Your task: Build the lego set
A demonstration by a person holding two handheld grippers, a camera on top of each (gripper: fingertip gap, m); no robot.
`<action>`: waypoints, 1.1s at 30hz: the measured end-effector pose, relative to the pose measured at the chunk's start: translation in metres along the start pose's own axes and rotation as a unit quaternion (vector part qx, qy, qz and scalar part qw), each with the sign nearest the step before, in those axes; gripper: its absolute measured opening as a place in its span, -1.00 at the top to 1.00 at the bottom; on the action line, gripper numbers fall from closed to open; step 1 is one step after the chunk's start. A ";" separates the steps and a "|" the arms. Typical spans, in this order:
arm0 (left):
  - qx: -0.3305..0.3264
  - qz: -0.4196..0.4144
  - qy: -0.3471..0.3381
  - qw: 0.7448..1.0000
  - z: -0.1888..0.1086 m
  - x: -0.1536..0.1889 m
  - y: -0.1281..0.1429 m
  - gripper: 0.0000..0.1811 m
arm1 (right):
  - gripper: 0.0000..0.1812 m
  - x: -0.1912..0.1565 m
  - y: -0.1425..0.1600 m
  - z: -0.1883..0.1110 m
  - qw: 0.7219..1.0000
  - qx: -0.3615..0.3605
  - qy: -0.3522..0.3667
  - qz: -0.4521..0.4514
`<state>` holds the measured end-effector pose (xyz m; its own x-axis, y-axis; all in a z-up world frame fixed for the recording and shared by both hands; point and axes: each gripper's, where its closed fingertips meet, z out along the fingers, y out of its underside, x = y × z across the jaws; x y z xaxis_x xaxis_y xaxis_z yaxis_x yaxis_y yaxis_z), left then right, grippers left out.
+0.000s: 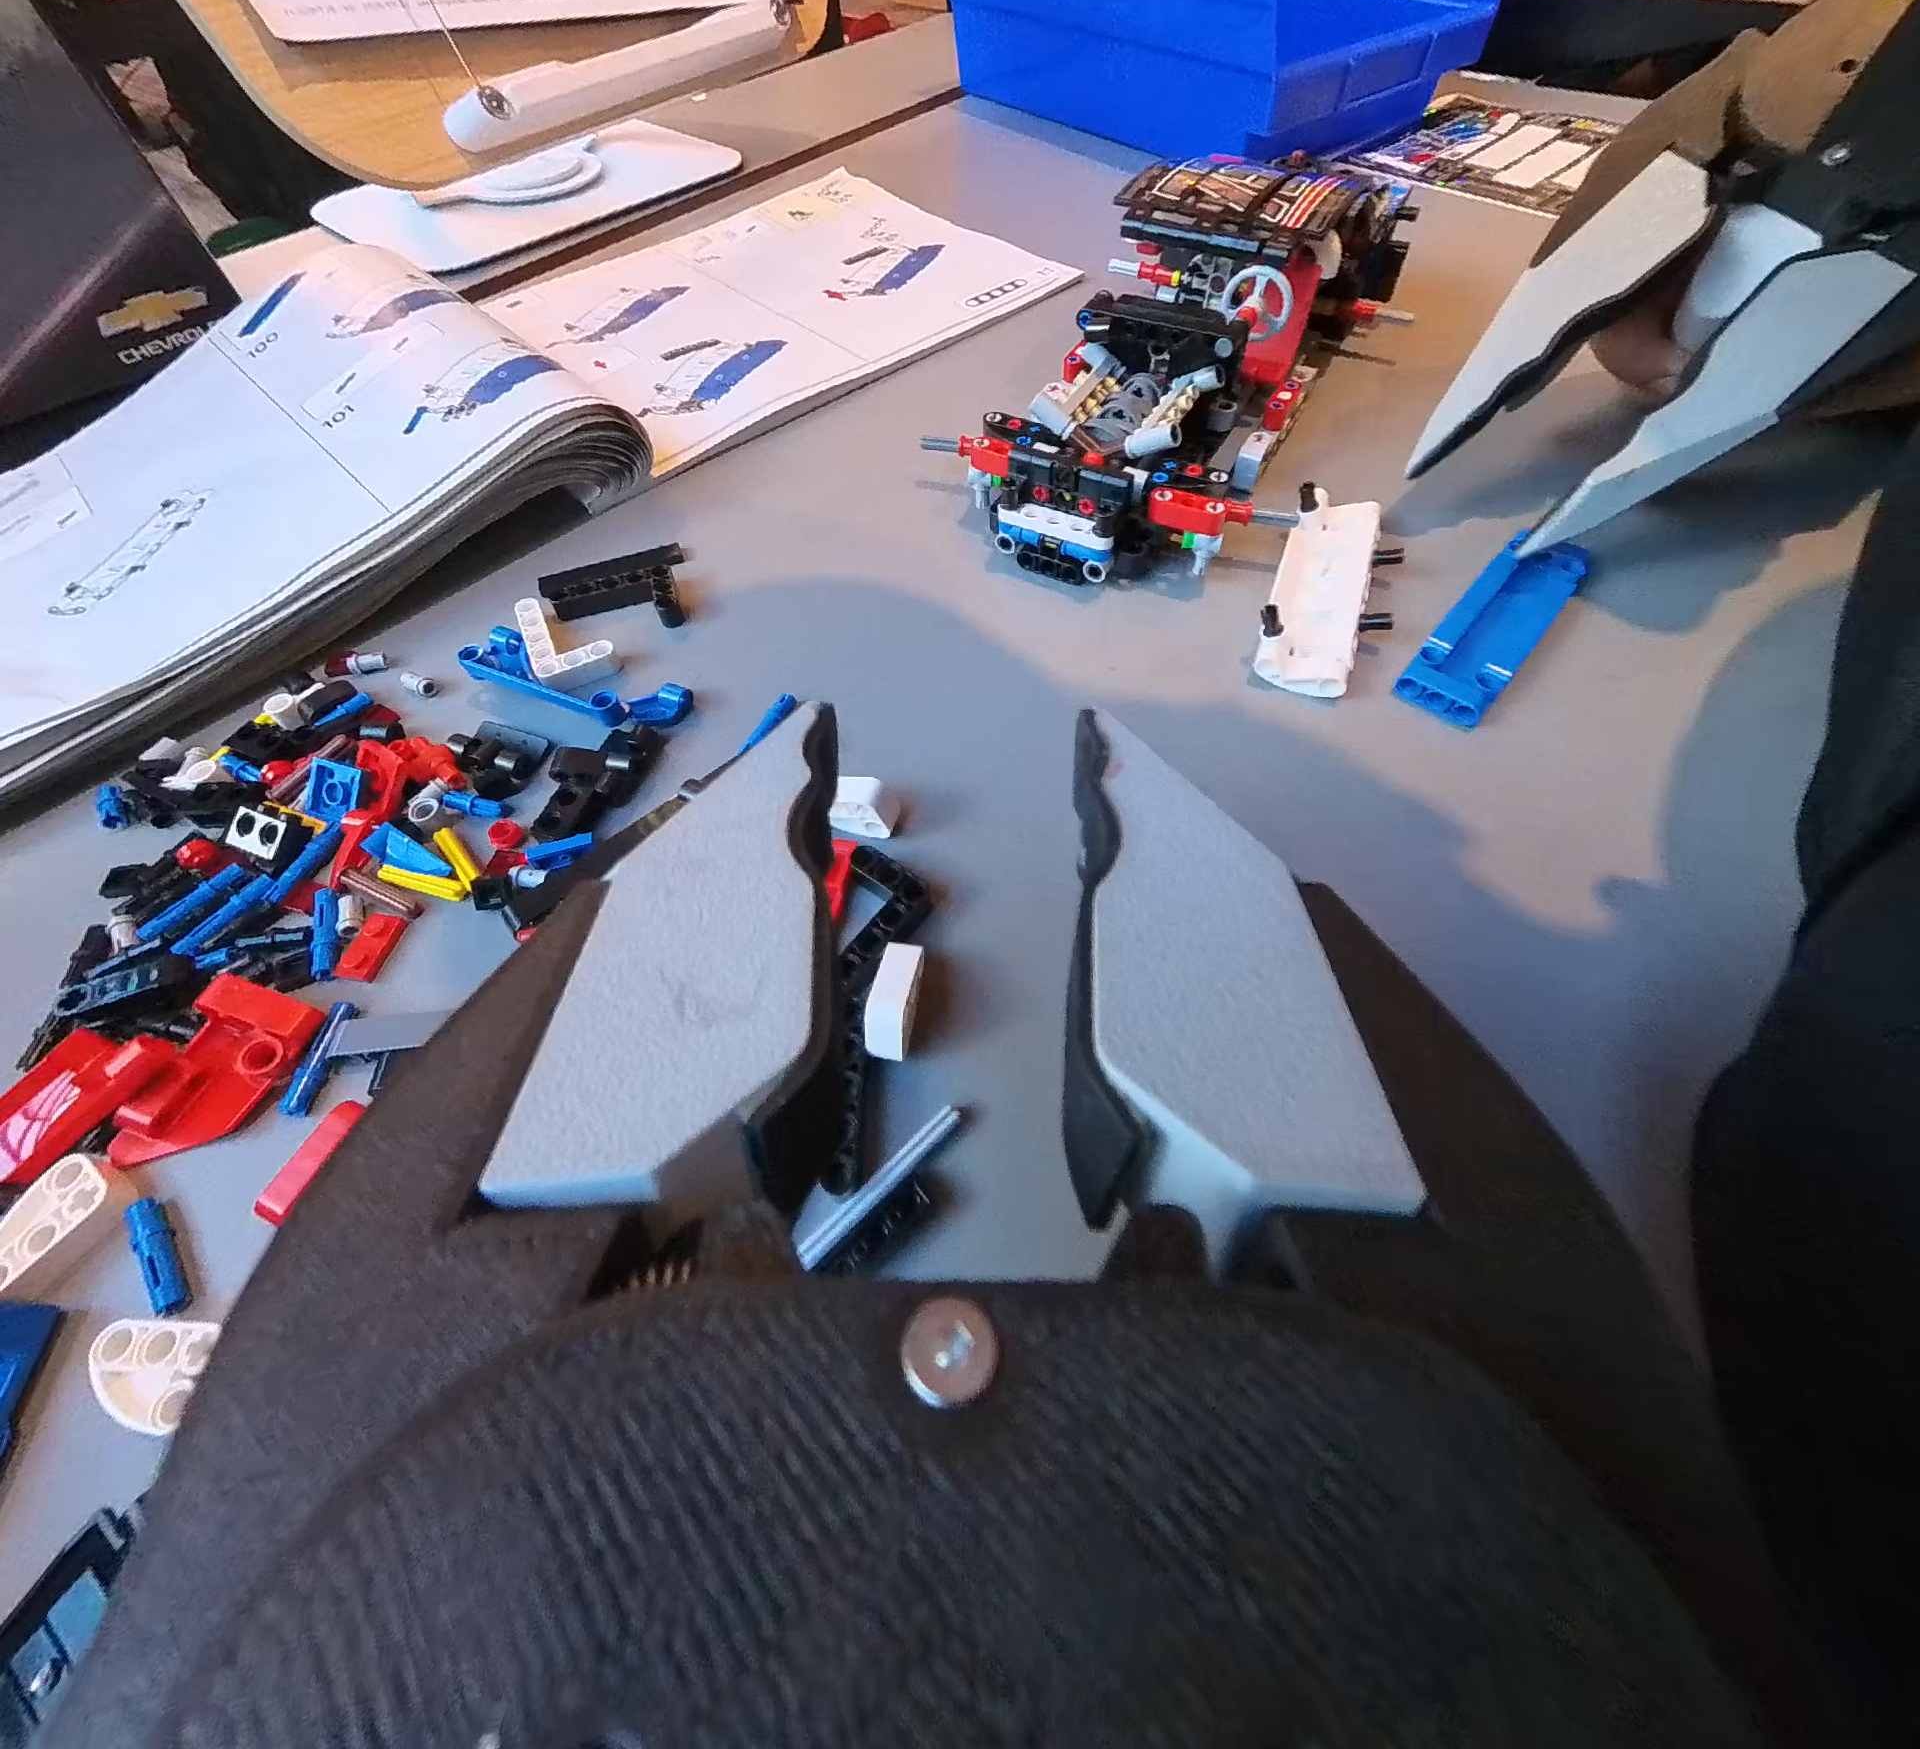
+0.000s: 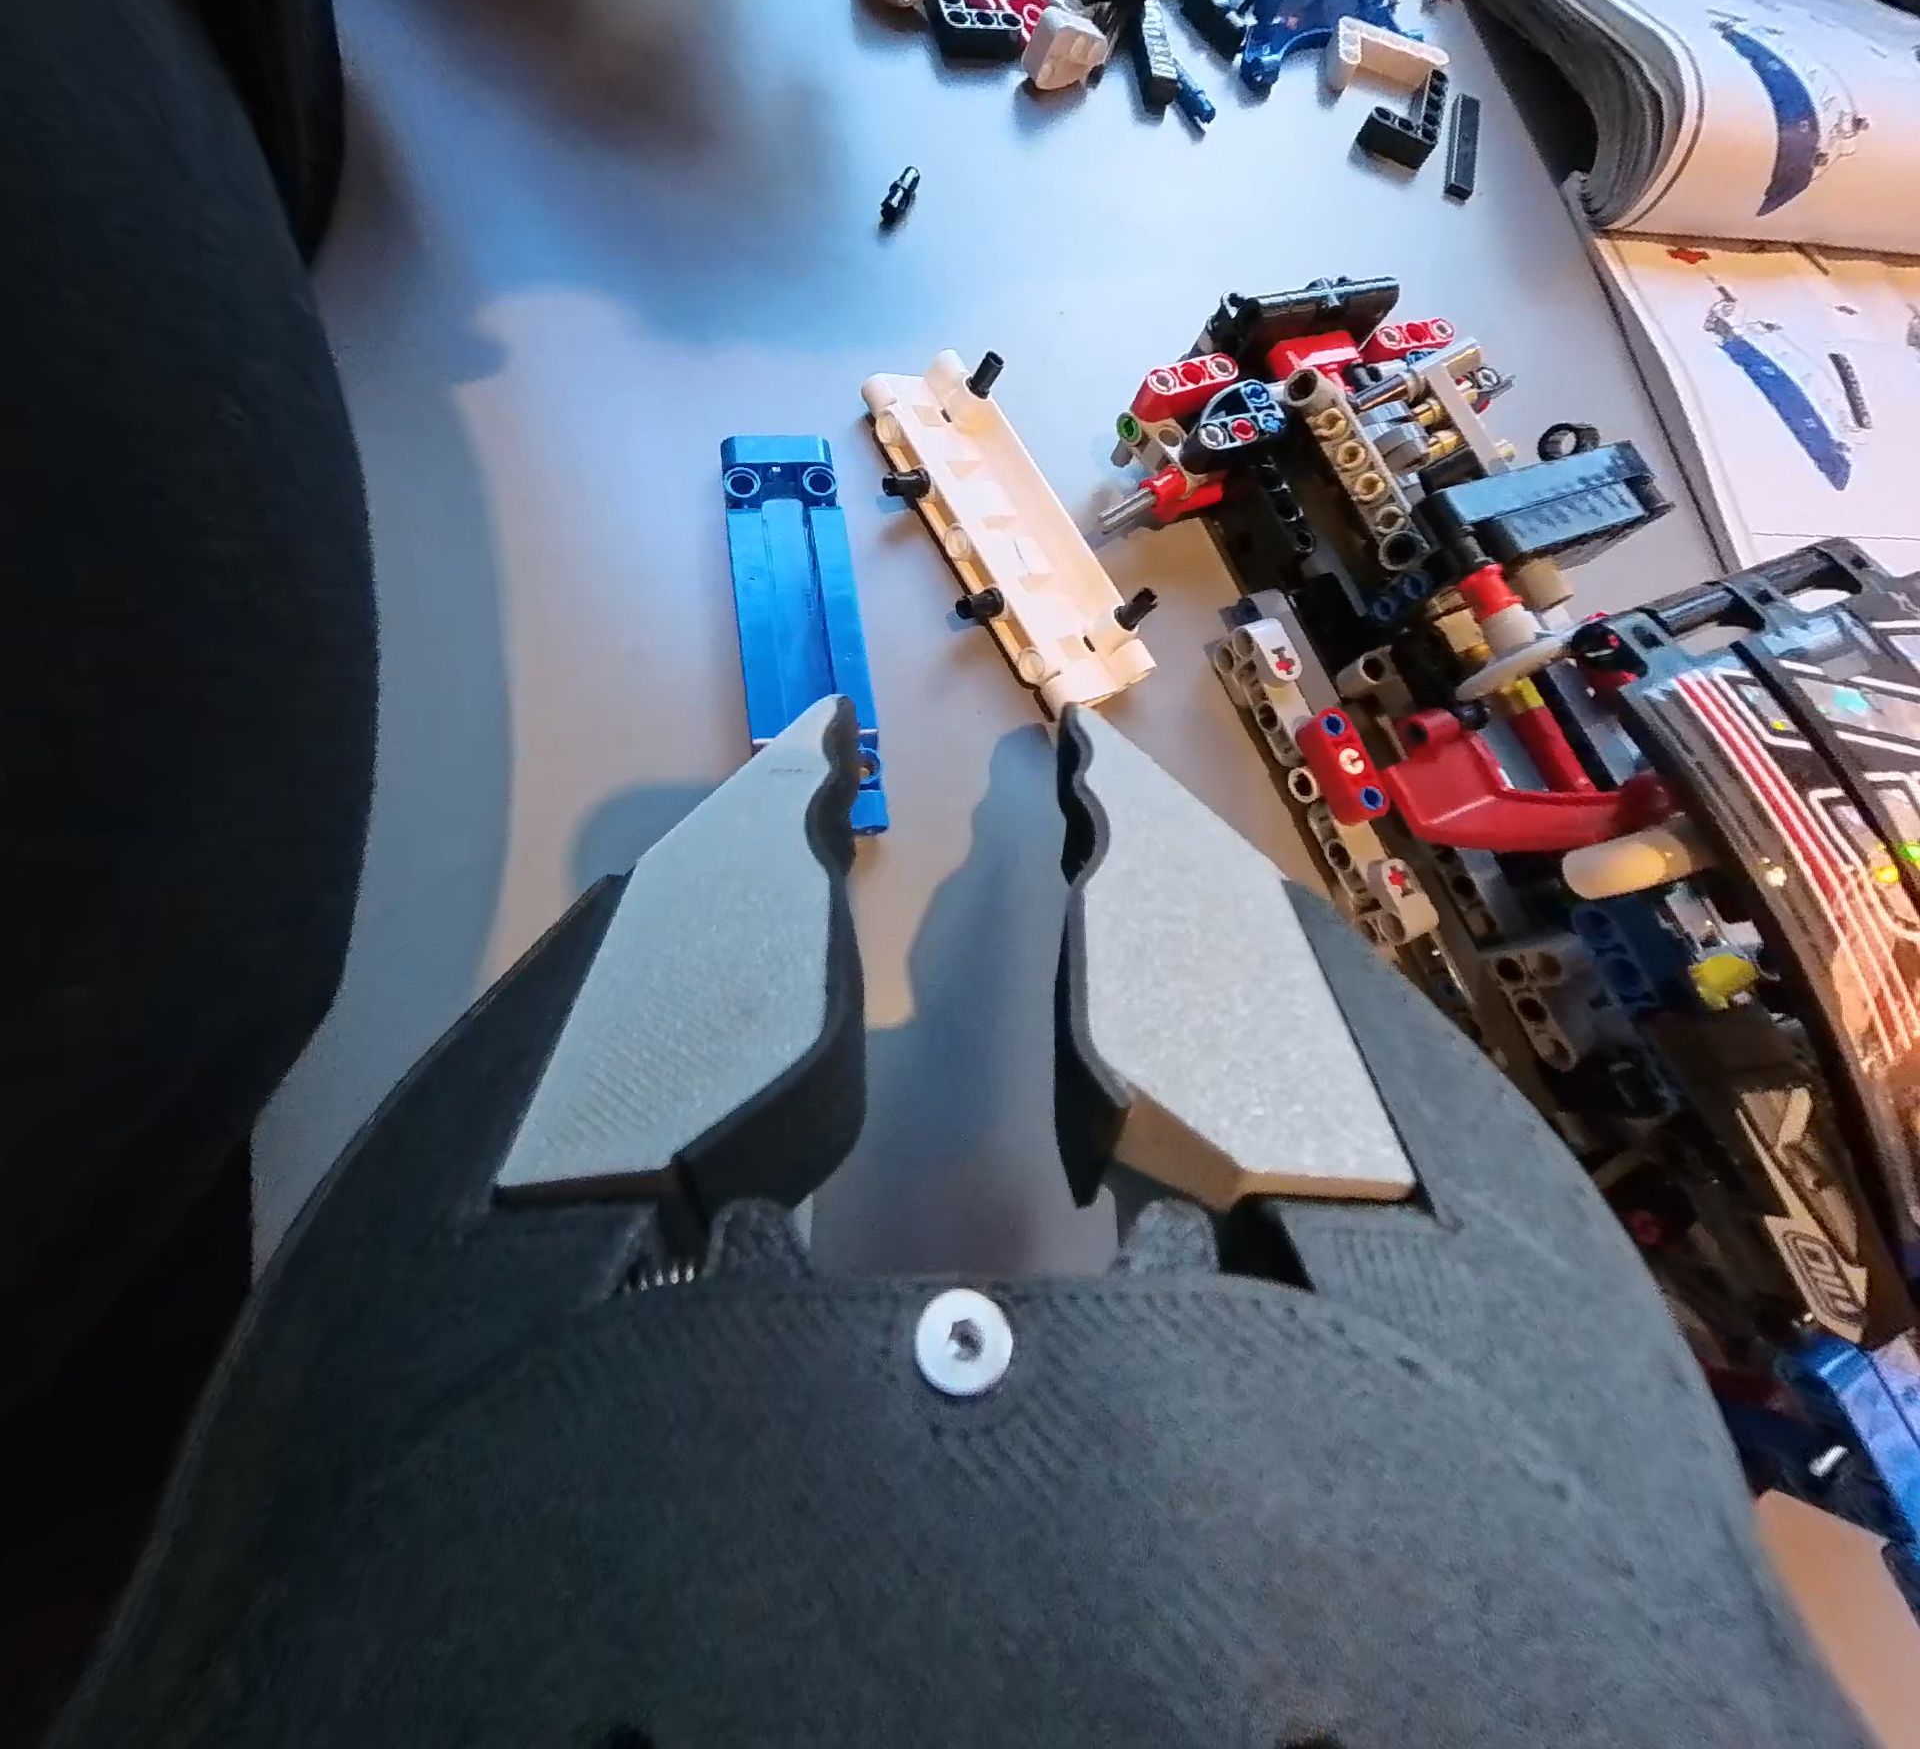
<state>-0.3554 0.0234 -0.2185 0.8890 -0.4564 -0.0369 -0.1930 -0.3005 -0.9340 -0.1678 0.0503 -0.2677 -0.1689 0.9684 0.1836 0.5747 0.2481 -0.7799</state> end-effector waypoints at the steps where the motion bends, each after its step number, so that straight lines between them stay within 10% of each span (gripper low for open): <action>1: -0.001 -0.001 0.001 1.000 0.000 0.000 0.000 0.52 | 0.60 0.001 0.000 0.000 1.000 0.002 0.005 -0.001; 33: -0.003 -0.016 0.002 1.000 0.001 -0.003 0.000 0.52 | 0.60 0.037 -0.015 -0.023 0.990 0.083 0.116 0.011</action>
<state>-0.3577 0.0254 -0.2190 0.8927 -0.4506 -0.0057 -0.1672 -0.3194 -0.9327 -0.1637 0.0830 -0.2355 0.0422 0.9582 0.2830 0.4337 0.2376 -0.8692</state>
